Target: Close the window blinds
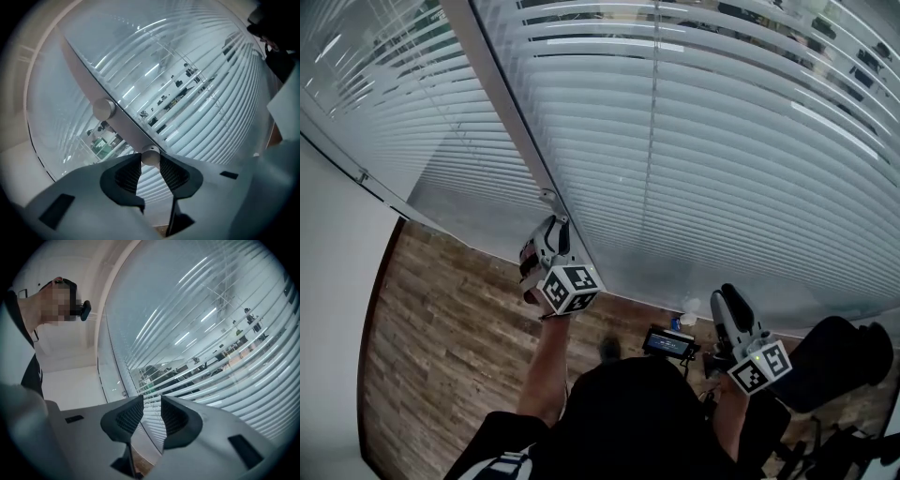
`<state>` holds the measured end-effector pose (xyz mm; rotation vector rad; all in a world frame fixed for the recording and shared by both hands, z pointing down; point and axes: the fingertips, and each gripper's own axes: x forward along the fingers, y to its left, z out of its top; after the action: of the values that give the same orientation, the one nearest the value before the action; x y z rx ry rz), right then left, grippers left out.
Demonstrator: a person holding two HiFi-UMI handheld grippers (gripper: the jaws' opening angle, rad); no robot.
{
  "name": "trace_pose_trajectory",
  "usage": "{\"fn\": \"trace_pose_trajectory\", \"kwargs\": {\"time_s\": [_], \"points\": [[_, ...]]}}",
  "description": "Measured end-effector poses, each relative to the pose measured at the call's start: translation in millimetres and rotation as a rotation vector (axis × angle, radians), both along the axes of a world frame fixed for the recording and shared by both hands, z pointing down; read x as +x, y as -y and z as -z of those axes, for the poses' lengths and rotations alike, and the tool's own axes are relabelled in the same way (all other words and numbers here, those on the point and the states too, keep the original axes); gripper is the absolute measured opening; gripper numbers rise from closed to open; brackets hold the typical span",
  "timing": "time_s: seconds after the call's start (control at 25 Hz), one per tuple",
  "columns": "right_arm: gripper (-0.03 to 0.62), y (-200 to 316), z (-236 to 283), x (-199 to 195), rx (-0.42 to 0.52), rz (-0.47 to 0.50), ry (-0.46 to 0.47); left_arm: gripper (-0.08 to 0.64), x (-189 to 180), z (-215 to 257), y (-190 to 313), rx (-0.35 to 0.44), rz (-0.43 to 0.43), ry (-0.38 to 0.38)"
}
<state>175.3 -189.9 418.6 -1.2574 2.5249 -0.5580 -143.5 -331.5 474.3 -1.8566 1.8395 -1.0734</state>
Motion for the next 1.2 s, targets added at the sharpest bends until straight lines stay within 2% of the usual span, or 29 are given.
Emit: {"fn": "trace_pose_trajectory", "kwargs": {"time_s": [0.12,0.2,0.24,0.32,0.44,0.48,0.52,0.6,0.72,0.76,0.96,1.04,1.2], "points": [[0.118,0,0,0,0.0,0.0,0.001,0.138,0,0,0,0.009,-0.006,-0.024],[0.118,0,0,0,0.002,0.0,0.001,0.138,0,1,0,0.022,-0.013,-0.11],[0.118,0,0,1,0.002,-0.001,0.001,0.138,0,1,0,0.026,-0.017,-0.182],[0.118,0,0,2,0.002,-0.004,0.001,0.153,1,0,-2,0.025,-0.026,-0.404],[0.118,0,0,3,0.001,-0.009,0.001,0.186,2,-1,-4,0.003,-0.034,-0.887],[0.118,0,0,3,0.0,-0.01,0.0,0.186,0,-1,-4,0.001,-0.034,-1.024],[0.118,0,0,3,0.0,-0.011,0.0,0.186,-3,0,-3,0.002,-0.033,-1.123],[0.118,0,0,3,0.0,-0.011,-0.001,0.186,-7,3,0,0.011,-0.029,-1.219],[0.118,0,0,3,0.001,-0.012,-0.002,0.179,-8,5,1,0.014,-0.022,-1.232],[0.118,-1,0,4,0.001,-0.012,-0.003,0.147,-8,5,1,0.016,-0.018,-1.215],[0.118,-2,-1,6,-0.002,-0.019,-0.001,0.138,-7,4,0,0.011,-0.014,-1.071],[0.118,-1,-2,6,-0.003,-0.018,-0.001,0.138,-6,4,0,0.007,-0.01,-0.956],[0.118,-1,-3,6,-0.005,-0.013,0.0,0.138,-3,2,0,-0.001,0.003,-0.666]]}}
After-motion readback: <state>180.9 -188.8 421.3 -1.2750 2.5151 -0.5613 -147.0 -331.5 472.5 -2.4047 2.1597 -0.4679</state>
